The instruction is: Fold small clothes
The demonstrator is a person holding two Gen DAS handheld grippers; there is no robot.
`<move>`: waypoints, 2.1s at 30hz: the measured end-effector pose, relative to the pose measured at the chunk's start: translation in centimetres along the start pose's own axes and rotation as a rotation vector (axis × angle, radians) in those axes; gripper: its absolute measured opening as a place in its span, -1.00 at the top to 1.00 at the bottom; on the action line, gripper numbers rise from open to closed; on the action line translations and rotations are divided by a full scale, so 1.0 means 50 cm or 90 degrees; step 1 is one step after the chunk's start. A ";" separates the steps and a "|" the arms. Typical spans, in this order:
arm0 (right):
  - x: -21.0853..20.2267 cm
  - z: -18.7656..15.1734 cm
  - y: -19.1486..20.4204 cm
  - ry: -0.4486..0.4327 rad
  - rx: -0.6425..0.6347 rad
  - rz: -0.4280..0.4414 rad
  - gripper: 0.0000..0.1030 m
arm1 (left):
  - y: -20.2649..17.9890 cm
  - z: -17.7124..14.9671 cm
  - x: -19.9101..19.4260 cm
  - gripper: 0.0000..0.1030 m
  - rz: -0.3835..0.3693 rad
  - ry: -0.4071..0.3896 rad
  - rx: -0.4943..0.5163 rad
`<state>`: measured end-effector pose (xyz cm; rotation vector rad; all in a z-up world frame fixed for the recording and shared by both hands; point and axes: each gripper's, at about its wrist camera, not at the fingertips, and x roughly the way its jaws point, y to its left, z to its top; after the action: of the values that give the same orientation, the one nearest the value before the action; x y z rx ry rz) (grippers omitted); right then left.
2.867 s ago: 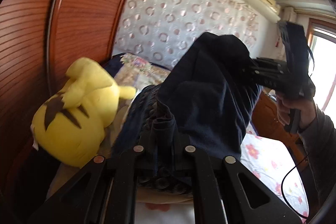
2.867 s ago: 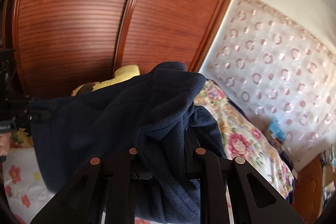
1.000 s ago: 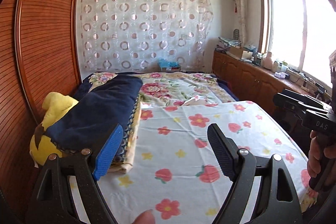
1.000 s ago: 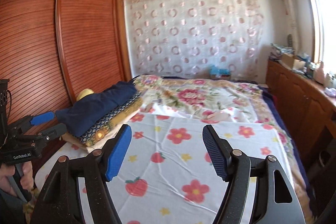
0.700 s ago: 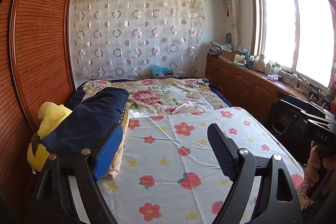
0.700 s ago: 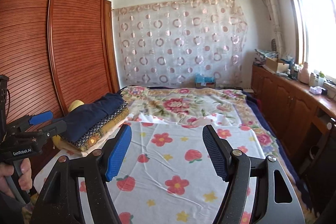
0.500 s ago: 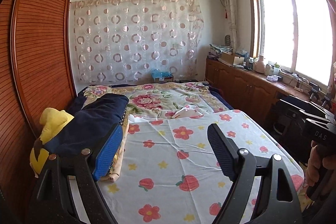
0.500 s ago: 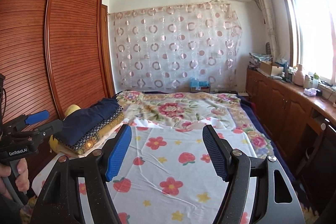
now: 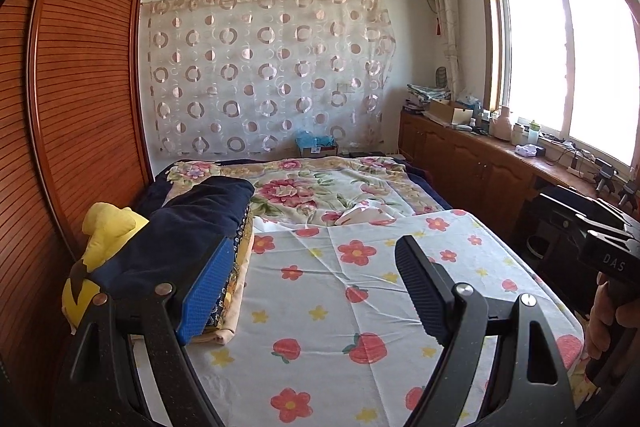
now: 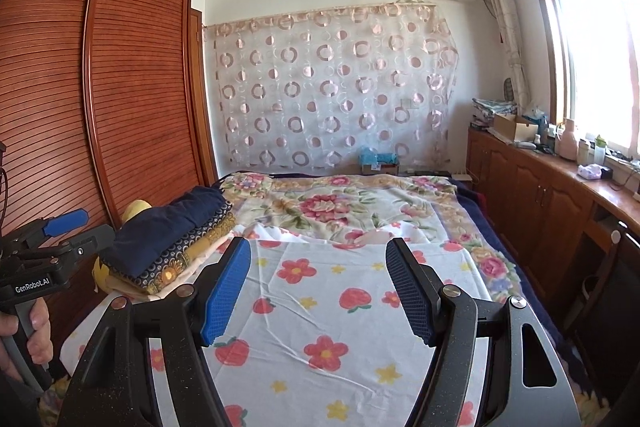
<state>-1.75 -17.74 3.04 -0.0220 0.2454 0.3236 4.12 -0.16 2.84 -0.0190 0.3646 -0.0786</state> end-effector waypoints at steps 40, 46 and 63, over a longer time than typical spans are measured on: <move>0.007 0.005 -0.035 0.007 -0.001 0.006 -0.40 | 0.008 -0.001 -0.001 -0.62 0.005 0.001 -0.001; 0.007 0.006 -0.036 0.008 -0.001 0.007 -0.40 | 0.008 -0.001 -0.001 -0.62 0.006 0.001 -0.001; 0.008 0.003 -0.047 0.011 -0.002 0.013 -0.40 | 0.010 -0.002 0.000 -0.62 0.007 0.001 -0.001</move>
<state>-0.59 -19.86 3.07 -0.0254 0.2620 0.3437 4.12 0.33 2.73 -0.0186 0.3667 -0.0676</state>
